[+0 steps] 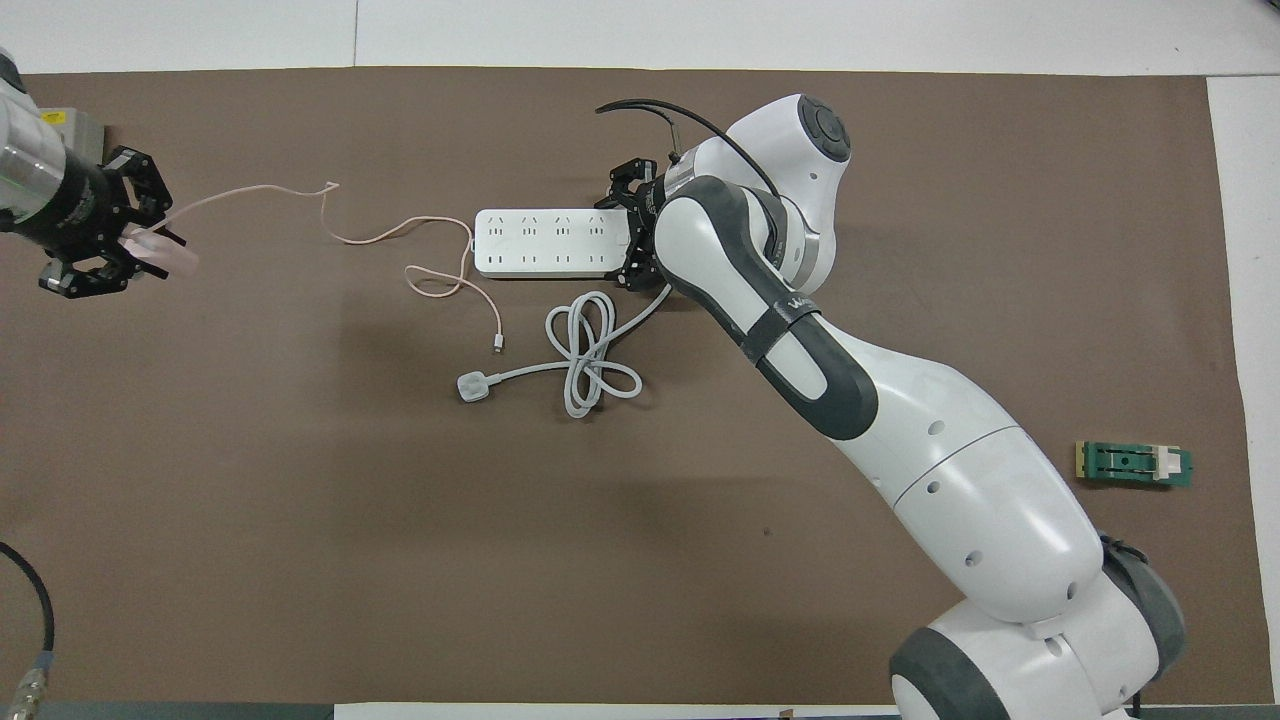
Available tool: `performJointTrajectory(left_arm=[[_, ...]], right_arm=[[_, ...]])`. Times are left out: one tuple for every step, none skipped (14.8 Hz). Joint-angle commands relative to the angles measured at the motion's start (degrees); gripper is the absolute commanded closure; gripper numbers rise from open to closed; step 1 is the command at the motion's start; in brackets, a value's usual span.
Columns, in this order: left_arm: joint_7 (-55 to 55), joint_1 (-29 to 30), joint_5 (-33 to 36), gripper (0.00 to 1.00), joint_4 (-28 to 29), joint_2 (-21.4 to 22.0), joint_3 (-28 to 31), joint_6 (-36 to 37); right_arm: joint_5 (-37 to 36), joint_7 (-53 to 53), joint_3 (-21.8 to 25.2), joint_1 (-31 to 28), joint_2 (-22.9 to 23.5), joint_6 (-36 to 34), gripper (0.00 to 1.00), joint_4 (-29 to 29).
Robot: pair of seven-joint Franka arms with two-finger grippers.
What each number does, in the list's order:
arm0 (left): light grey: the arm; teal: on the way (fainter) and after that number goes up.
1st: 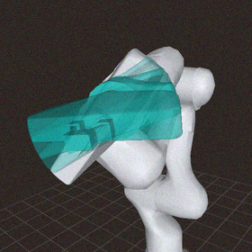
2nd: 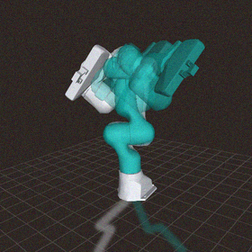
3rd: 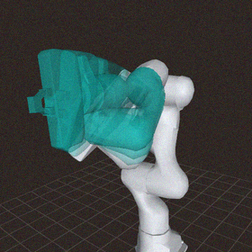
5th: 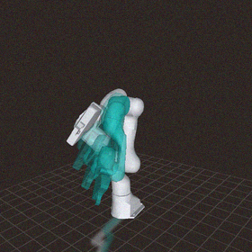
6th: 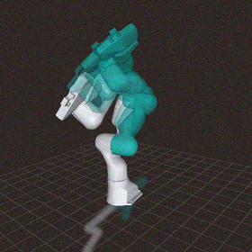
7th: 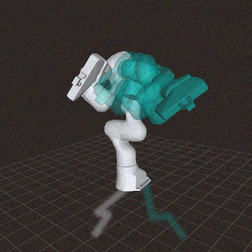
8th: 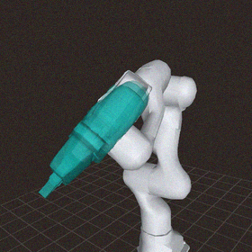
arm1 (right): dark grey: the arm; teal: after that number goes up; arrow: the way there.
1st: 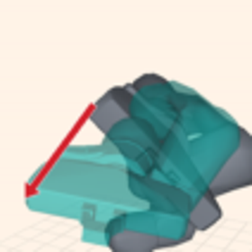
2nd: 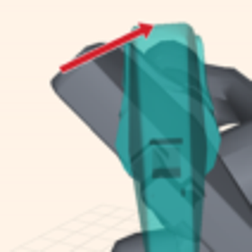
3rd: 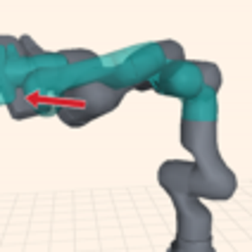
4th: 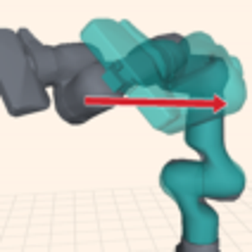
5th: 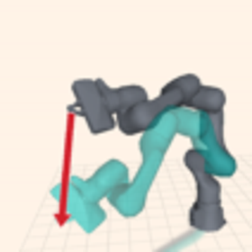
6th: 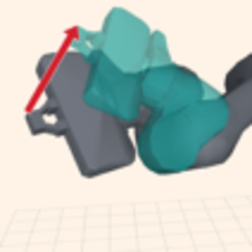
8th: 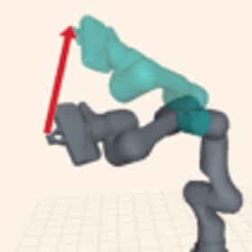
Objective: Unplug charger and place it aside
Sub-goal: 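Pull the pink charger out of the strip with the left gripper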
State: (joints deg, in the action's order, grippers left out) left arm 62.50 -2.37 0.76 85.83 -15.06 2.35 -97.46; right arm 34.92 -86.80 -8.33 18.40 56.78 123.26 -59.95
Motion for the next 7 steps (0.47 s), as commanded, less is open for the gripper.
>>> performJointTrajectory(left_arm=[[-14.28, 3.94, 0.12, 1.0, 3.55, 2.04, -0.6, -0.45], [-19.56, 5.25, -0.23, 1.0, 5.56, 2.83, -0.6, -1.76], [-23.27, 5.61, -0.58, 1.0, 8.1, 3.88, -0.6, -3.77], [-25.91, 5.62, -0.59, 1.0, 10.56, 4.76, -0.6, -5.53], [-29.25, 5.62, -0.59, 1.0, 12.94, 5.73, -0.6, -7.64], [-32.67, 5.62, -0.59, 1.0, 14.79, 6.44, -0.6, -9.05], [-36.71, 5.71, -0.59, 1.0, 16.2, 6.97, -0.6, -9.67]], right_arm=[[0.32, 1.54, -0.1, 0.58, 0.97, 4.54, 0.0, 0.01], [0.32, 1.54, -0.19, 0.41, 0.62, 4.36, 0.0, -0.42], [0.41, 1.54, -0.19, 0.14, 0.26, 3.93, 0.0, -0.51], [0.41, 1.54, -0.19, -0.21, -0.17, 3.66, 0.0, -0.69], [0.41, 1.54, -0.19, -0.47, -0.88, 3.14, 0.0, -0.78], [0.41, 1.54, -0.19, -1.0, -1.75, 2.09, 0.0, -1.39], [0.32, 1.54, -0.19, -1.44, -3.07, 1.38, 0.0, -2.18]])
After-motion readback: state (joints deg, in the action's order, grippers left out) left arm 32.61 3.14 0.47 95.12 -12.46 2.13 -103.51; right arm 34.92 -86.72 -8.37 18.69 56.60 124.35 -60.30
